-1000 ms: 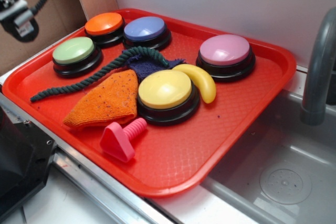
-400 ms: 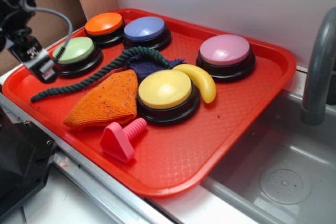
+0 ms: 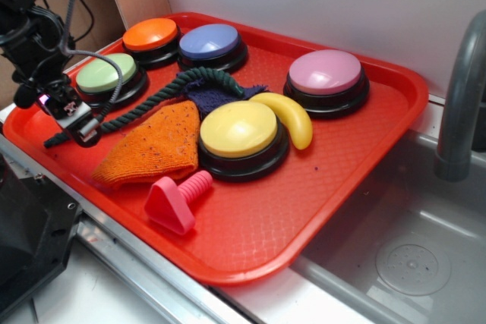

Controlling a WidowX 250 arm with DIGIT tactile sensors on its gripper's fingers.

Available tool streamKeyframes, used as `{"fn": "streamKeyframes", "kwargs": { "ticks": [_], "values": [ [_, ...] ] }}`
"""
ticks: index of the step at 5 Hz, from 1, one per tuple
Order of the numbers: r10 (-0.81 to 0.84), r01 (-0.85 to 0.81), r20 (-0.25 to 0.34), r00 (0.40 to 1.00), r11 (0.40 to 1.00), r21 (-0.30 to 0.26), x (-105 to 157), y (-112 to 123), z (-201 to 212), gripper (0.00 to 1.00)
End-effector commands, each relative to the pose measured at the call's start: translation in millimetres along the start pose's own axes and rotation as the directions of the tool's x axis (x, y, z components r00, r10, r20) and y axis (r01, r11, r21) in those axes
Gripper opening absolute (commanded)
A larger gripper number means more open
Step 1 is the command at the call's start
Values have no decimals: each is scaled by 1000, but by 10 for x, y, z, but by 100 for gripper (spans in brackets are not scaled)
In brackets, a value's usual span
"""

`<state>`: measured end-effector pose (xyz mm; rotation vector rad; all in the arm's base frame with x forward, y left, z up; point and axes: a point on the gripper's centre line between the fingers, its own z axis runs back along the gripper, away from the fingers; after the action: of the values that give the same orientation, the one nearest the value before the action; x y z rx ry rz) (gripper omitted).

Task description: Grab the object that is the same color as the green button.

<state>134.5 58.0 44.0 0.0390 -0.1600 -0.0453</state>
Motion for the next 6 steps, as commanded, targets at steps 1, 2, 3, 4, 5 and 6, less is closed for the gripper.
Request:
{"fn": "streamKeyframes", "kwargs": {
  "ticks": [1, 2, 3, 4, 5, 6],
  "values": [
    [-44, 44, 3, 999, 998, 55, 84, 116, -147, 100],
    [-38, 38, 11, 999, 999, 37, 102, 134, -246, 100],
    [-20, 20, 19, 1000, 1000, 18, 87, 119, -332, 100],
    [-27, 28, 27, 999, 999, -20, 67, 133, -368, 100],
    [6, -6, 39, 999, 1000, -21, 60, 124, -398, 0],
    [6, -5, 37, 999, 1000, -13, 68, 108, -382, 0]
  ]
}}
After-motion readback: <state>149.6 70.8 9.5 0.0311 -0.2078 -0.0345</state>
